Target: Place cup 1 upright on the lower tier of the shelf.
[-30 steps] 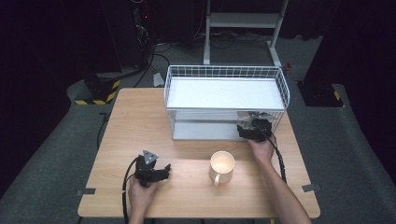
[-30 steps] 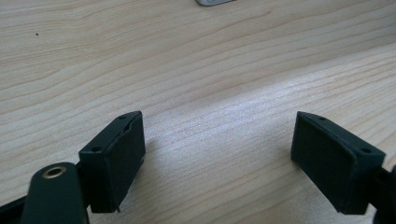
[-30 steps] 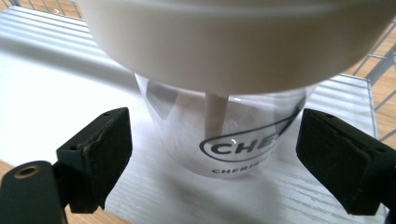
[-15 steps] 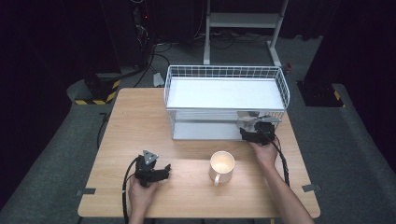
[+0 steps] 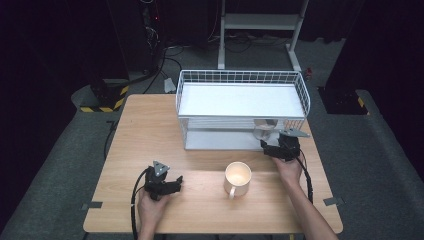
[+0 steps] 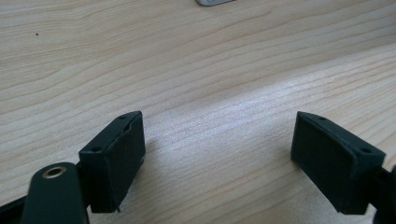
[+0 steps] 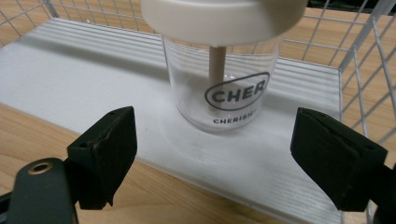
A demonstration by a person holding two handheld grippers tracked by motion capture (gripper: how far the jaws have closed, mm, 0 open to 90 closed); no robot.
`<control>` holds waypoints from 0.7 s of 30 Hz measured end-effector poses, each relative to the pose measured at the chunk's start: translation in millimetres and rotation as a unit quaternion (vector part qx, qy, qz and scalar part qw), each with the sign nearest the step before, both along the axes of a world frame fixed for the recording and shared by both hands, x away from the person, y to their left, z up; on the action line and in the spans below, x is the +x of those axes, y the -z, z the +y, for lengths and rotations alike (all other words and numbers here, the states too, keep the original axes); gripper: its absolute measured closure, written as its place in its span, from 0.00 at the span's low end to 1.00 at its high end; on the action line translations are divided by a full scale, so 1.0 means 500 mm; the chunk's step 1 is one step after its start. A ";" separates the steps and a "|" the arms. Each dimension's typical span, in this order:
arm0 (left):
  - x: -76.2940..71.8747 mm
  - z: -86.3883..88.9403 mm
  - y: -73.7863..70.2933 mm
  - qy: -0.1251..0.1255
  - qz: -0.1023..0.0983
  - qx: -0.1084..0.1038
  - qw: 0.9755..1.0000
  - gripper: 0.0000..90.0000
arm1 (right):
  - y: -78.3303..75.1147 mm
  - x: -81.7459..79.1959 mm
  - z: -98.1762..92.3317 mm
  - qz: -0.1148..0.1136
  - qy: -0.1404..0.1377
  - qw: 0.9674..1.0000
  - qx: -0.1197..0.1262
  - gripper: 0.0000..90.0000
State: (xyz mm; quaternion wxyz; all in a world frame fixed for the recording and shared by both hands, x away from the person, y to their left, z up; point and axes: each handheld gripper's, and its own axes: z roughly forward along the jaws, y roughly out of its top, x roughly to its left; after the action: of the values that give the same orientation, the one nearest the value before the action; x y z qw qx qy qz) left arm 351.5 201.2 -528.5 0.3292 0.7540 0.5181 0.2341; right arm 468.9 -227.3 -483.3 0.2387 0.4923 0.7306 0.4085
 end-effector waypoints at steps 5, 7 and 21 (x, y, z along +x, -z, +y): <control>0.000 0.000 0.000 0.000 0.000 -0.001 1.000 0.20 | -0.001 -0.012 -0.010 0.000 0.000 1.000 0.008 0.17; 0.000 0.000 0.000 0.000 0.000 0.000 1.000 0.20 | -0.001 -0.018 -0.015 0.001 -0.001 1.000 0.014 0.17; 0.000 0.000 0.000 0.000 0.000 -0.001 1.000 0.20 | -0.001 -0.061 -0.043 -0.002 -0.005 1.000 0.024 0.18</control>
State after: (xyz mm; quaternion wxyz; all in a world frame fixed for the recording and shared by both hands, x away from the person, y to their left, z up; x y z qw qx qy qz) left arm 351.5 201.1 -528.5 0.3294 0.7536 0.5186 0.2336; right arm 438.6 -249.0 -483.1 0.2265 0.4933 0.7224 0.4284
